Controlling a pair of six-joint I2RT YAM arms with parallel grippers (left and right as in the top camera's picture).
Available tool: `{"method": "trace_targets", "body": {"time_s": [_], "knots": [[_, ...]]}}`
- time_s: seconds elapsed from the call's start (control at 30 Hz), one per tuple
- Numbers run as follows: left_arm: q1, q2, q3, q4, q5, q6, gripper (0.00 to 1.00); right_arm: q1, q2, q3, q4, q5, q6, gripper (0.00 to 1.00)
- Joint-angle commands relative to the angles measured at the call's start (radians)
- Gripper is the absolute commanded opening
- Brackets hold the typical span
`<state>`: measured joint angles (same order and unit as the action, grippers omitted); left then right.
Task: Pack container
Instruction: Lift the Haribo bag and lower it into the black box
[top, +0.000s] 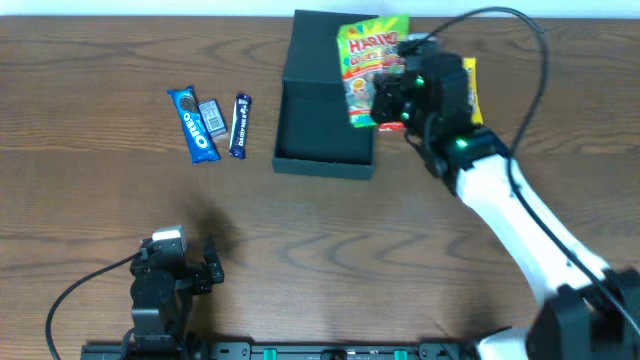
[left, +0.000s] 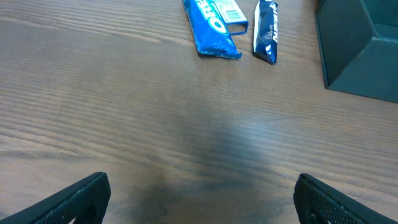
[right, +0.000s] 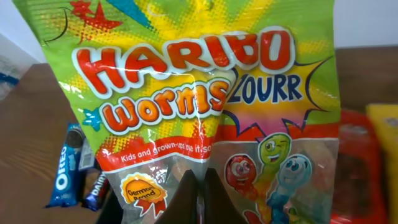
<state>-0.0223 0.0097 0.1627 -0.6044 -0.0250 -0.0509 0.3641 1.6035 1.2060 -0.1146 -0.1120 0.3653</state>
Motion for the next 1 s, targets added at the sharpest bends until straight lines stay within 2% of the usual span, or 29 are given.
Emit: {"method": "trace_targets", "body": {"time_s": [0.0,0.27,0.47,0.53,0.97], "knots": [[0.0,-0.006,-0.009,0.0,0.008,0.011,0.95,0.05,0.074,0.08,0.005,0.004,0.077,0.01],[0.0,-0.006,-0.009,0.0,0.008,0.01,0.95,0.123,0.211,0.191,-0.056,0.071,0.211,0.01],[0.0,-0.006,-0.009,0.0,0.008,0.011,0.95,0.134,0.268,0.194,-0.143,0.071,0.418,0.01],[0.001,-0.006,-0.009,0.0,0.008,0.011,0.95,0.134,0.281,0.194,-0.177,0.071,0.447,0.01],[0.0,-0.006,-0.009,0.0,0.008,0.01,0.95,0.119,0.301,0.194,-0.324,0.085,0.475,0.01]]}}
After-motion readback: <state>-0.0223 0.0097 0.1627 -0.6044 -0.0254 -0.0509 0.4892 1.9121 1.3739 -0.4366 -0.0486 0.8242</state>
